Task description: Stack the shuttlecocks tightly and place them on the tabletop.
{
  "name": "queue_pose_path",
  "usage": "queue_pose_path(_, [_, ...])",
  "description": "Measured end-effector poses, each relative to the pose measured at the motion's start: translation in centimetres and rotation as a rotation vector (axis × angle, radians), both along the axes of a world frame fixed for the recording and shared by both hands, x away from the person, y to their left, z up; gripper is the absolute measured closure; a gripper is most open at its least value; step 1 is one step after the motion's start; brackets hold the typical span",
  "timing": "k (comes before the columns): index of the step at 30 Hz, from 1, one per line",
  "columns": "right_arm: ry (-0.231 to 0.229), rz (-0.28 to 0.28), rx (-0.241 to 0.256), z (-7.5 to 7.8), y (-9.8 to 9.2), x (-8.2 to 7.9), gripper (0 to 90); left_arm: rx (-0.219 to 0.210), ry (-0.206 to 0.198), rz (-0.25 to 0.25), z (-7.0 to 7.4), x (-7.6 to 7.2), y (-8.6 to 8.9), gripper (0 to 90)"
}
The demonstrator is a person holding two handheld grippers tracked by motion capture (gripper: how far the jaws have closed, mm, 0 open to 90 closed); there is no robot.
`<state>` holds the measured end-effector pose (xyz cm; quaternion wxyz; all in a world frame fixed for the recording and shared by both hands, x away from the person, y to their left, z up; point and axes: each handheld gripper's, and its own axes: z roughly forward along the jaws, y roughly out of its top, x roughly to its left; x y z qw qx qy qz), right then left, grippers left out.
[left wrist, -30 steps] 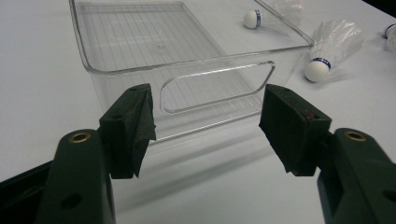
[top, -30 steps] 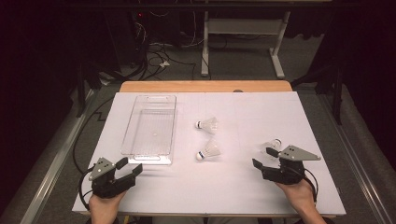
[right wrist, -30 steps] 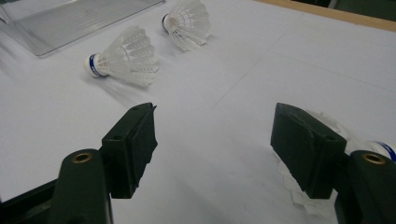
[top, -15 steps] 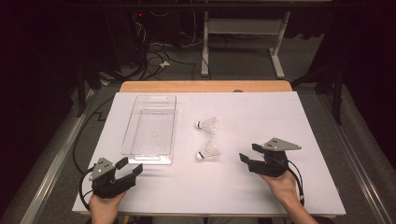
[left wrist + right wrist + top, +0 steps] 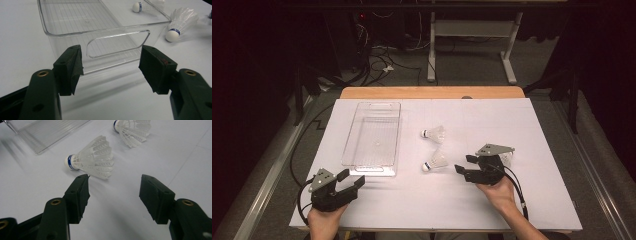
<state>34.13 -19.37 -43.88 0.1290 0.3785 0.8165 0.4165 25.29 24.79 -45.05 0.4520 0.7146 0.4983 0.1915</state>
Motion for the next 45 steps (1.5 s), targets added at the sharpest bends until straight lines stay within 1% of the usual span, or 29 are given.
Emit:
queue_pose_path(3, [0.02,0.013,-0.009,-0.1,0.7,0.3,42.5,0.001,0.002,-0.004,0.0,0.0,0.0,36.0])
queue_pose_path(6, [0.026,0.026,-0.01,0.0,1.2,0.5,43.1,0.001,0.0,-0.003,0.0,0.0,0.0,36.0])
queue_pose_path(10, [0.032,0.043,-0.02,0.1,2.1,0.7,44.2,0.016,-0.011,0.004,0.1,-0.1,-0.1,36.0])
queue_pose_path(11, [0.034,0.045,-0.02,0.2,2.2,0.7,44.9,0.023,-0.012,0.005,0.1,-0.1,-0.1,36.0])
queue_pose_path(16, [0.044,0.061,-0.025,0.2,3.2,1.3,49.5,0.032,-0.01,0.004,0.1,-0.1,-0.2,36.0])
queue_pose_path(20, [0.05,0.067,-0.032,0.1,3.9,1.8,52.6,0.027,-0.008,0.004,0.1,0.0,-0.2,36.0])
queue_pose_path(27, [0.063,0.072,-0.042,0.1,4.9,2.5,57.8,0.031,-0.005,0.001,0.0,0.0,-0.2,36.0])
queue_pose_path(31, [0.071,0.075,-0.048,0.0,5.5,2.7,62.4,0.037,-0.002,0.001,0.0,0.1,-0.2,36.0])
queue_pose_path(33, [0.077,0.085,-0.054,-0.2,5.7,2.8,65.8,0.036,-0.003,0.001,0.0,0.1,-0.2,36.0])
queue_pose_path(36, [0.081,0.083,-0.065,-0.3,5.9,2.8,72.7,0.036,-0.002,0.001,0.0,0.1,-0.2,36.1])
queue_pose_path(40, [0.069,0.098,-0.075,-0.2,5.8,2.7,80.0,0.038,0.0,0.001,0.0,0.1,-0.2,36.1])
queue_pose_path(45, [0.083,0.132,-0.082,-0.1,5.7,2.5,86.8,0.039,-0.001,0.002,0.0,0.0,-0.2,36.1])
